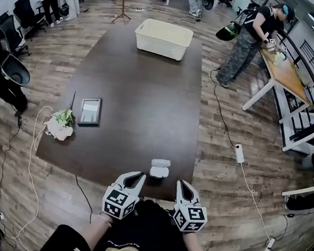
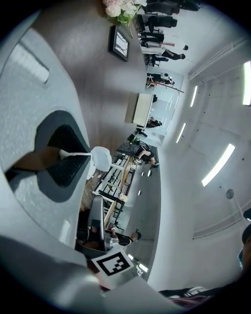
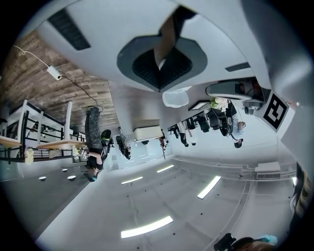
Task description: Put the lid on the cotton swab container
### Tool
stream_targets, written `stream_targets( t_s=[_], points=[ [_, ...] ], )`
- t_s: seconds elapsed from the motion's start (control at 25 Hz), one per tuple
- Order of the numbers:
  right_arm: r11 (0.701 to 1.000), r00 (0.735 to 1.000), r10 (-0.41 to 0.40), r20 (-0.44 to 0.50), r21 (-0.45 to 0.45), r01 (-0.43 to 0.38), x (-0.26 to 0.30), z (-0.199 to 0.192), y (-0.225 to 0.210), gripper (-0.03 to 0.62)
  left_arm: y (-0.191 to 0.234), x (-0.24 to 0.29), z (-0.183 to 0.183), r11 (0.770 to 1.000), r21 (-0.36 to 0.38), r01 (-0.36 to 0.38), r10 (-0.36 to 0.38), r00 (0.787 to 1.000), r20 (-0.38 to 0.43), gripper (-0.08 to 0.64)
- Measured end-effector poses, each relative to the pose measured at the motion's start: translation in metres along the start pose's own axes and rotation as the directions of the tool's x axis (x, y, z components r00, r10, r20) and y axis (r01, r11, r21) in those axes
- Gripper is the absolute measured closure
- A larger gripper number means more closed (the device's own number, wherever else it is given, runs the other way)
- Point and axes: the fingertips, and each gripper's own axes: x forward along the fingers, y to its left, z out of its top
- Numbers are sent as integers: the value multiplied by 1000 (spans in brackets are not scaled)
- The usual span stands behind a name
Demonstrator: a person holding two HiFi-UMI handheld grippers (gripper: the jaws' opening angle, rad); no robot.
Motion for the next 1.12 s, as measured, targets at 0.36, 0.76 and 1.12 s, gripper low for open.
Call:
stream_targets(
  t_s=[0.36,0.76,1.12],
  points=[
    [998,998,68,0,-19,-68,23,17,-12,584,-2,35,-23,993,63,98,-87,984,-153,341],
    [987,989,149,-11,-59,-150,45,38,-18,584,-7,59,-56,944,179,278,-200,912,-357,279],
    [979,978,192,-85,-59,-198,59,26,-20,584,-9,74,-70,916,225,331,-205,872,-445,282]
  ],
)
